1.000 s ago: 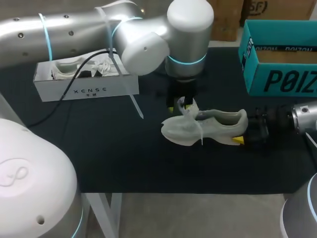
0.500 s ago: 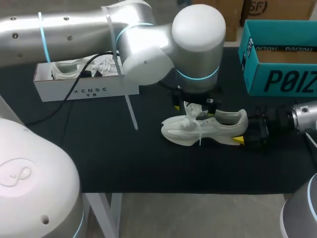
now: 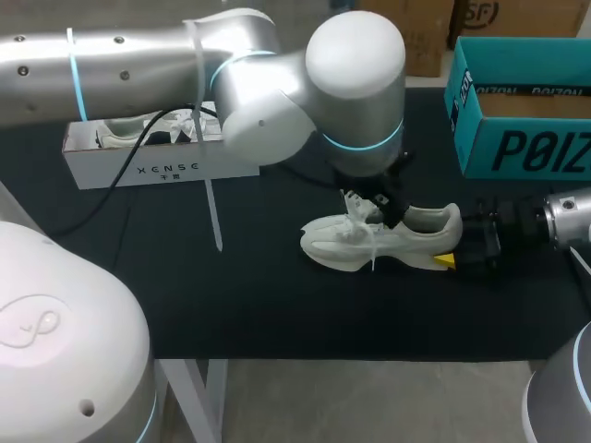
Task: Take the shoe out of the shoebox, open the shoe tongue, remove and reinsert the insole, then place the shoe into the shoebox
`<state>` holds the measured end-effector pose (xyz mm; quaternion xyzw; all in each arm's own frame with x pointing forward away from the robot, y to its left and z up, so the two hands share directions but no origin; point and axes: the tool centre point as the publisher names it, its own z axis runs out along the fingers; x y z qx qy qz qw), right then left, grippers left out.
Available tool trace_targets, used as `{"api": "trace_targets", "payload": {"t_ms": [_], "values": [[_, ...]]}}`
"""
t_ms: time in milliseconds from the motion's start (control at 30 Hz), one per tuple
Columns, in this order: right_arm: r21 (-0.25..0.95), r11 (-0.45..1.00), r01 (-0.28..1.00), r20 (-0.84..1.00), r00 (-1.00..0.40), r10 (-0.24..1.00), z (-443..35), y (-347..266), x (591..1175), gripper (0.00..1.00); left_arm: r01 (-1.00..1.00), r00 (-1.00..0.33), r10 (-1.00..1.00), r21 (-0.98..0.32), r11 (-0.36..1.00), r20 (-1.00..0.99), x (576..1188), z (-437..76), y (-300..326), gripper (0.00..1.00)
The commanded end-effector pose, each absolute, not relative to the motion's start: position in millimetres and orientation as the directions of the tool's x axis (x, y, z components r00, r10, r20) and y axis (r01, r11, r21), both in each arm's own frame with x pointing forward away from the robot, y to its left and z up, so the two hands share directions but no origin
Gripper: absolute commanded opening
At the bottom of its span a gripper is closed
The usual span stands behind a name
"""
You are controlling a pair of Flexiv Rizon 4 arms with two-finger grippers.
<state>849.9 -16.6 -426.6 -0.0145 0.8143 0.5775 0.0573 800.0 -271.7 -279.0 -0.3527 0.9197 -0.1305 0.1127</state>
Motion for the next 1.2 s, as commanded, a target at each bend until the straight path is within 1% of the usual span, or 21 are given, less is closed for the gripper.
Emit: {"api": "trace_targets", "payload": {"t_ms": [33,167,500,667,700,733,767,867,967,1200], "values": [[0.938,0.334,-0.09,-0.11,-0.993,0.043,-430.7,-16.6,851.2,0.0,-0.57,-0.77,-0.627,-0.317,0.759,-0.116,802.2,-279.8,-267.1,1.0],[0.938,0.334,-0.09,-0.11,-0.993,0.043,-430.7,-16.6,851.2,0.0,-0.565,-0.772,-0.622,-0.302,0.767,-0.135,804.6,-280.0,-268.4,1.0],[0.938,0.334,-0.09,-0.11,-0.993,0.043,-430.7,-16.6,851.2,0.0,-0.379,-0.862,-0.447,-0.284,0.881,-0.238,807.4,-270.5,-289.7,1.0],[0.938,0.334,-0.09,-0.11,-0.993,0.043,-430.7,-16.6,851.2,0.0,-0.317,-0.895,-0.376,-0.252,0.914,-0.24,815.3,-285.8,-300.9,1.0],[0.938,0.334,-0.09,-0.11,-0.993,0.043,-430.7,-16.6,851.2,0.0,-0.312,-0.9,-0.367,-0.242,0.919,-0.233,819.4,-290.8,-301.7,0.64],[0.938,0.334,-0.09,-0.11,-0.993,0.043,-430.7,-16.6,851.2,0.0,-0.311,-0.905,-0.363,-0.236,0.921,-0.223,825.3,-295.8,-302.3,0.22],[0.938,0.334,-0.09,-0.11,-0.993,0.043,-430.7,-16.6,851.2,0.0,-0.313,-0.906,-0.363,-0.232,0.921,-0.218,830.4,-300.2,-302.6,0.0],[0.938,0.334,-0.09,-0.11,-0.993,0.043,-430.7,-16.6,851.2,0.0,-0.295,-0.926,-0.334,-0.218,0.93,-0.175,843.6,-311.8,-304.7,0.0],[0.938,0.334,-0.09,-0.11,-0.993,0.043,-430.7,-16.6,851.2,0.0,-0.226,-0.951,-0.259,-0.196,0.954,-0.166,851.1,-321.9,-313.7,0.0],[0.938,0.334,-0.09,-0.11,-0.993,0.043,-430.7,-16.6,851.2,0.0,-0.095,-0.979,-0.122,-0.167,0.981,-0.161,851.7,-328.8,-343.6,0.0]]}}
